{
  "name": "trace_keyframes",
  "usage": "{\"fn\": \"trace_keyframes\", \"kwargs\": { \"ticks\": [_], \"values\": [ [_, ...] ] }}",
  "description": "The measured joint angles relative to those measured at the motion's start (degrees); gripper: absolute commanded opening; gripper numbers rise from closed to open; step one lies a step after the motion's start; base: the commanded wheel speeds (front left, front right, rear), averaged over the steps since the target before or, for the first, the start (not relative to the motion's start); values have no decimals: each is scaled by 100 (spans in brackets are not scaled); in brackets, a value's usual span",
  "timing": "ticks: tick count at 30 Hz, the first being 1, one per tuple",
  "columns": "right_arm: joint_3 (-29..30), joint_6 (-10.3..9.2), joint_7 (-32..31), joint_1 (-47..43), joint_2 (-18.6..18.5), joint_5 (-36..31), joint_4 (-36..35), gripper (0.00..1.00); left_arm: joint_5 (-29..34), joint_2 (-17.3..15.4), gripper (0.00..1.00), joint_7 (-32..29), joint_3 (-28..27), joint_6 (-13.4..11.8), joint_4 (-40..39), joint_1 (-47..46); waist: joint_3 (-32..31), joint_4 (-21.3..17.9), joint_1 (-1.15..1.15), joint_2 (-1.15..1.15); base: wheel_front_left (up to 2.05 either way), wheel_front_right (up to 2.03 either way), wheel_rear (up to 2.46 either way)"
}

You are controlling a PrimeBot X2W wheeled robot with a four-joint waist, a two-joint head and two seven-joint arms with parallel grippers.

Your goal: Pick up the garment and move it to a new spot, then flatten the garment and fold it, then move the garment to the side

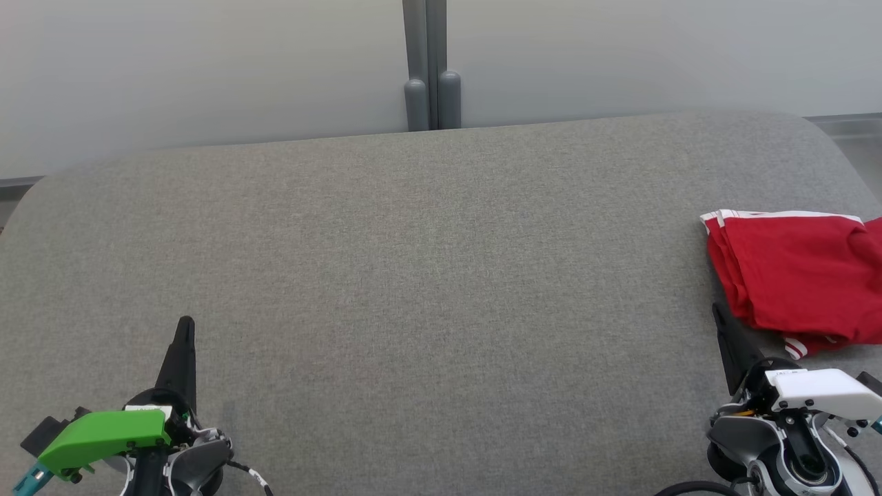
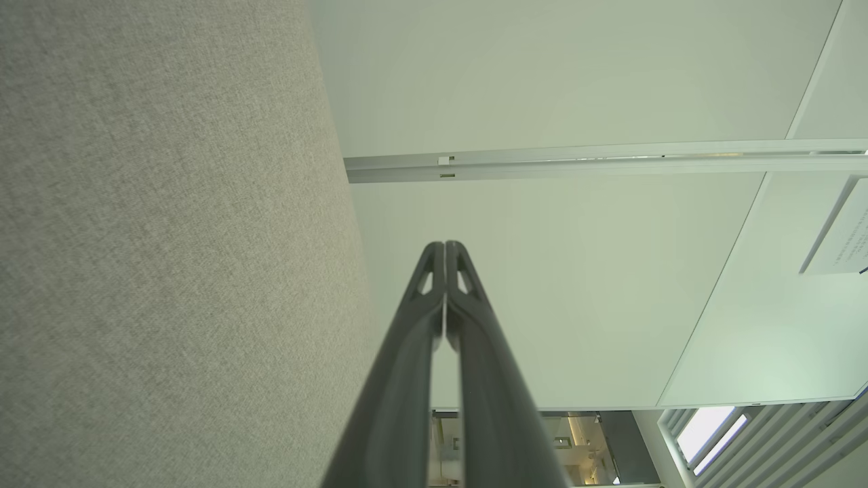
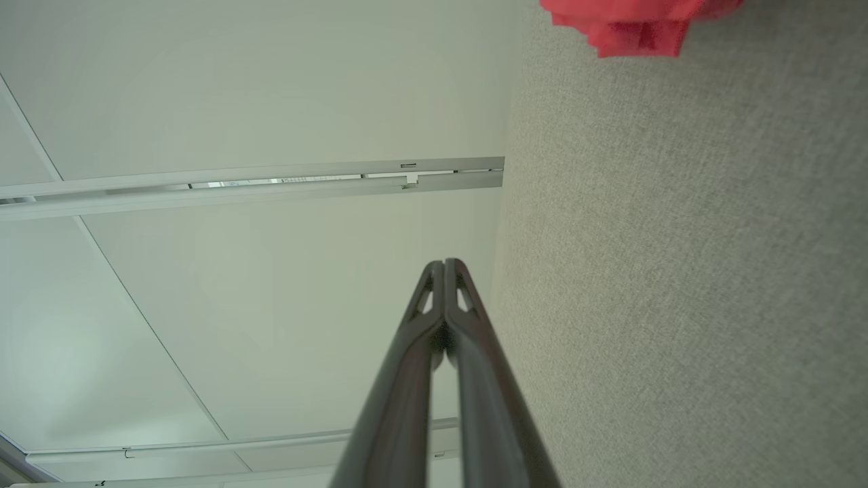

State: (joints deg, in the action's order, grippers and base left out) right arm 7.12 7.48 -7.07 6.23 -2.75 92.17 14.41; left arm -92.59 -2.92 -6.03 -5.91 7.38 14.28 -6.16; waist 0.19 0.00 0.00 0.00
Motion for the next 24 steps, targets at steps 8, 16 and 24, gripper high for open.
{"fn": "trace_keyframes", "kwargs": {
  "ticks": [8, 16, 24],
  "values": [
    [0, 0, 0, 0, 0, 0, 0, 0, 0, 0, 0, 0, 0, 0, 0, 0, 0, 0, 0, 0, 0, 0, 0],
    [0, 0, 0, 0, 0, 0, 0, 0, 0, 1, 0, 0, -1, 0, 0, 0, 0, 0, 0, 0, 0, 0, 0],
    [0, 0, 0, 0, 0, 0, 0, 0, 0, 1, 0, 0, -1, 0, 0, 0, 0, 0, 0, 0, 0, 0, 0]
  ]
}}
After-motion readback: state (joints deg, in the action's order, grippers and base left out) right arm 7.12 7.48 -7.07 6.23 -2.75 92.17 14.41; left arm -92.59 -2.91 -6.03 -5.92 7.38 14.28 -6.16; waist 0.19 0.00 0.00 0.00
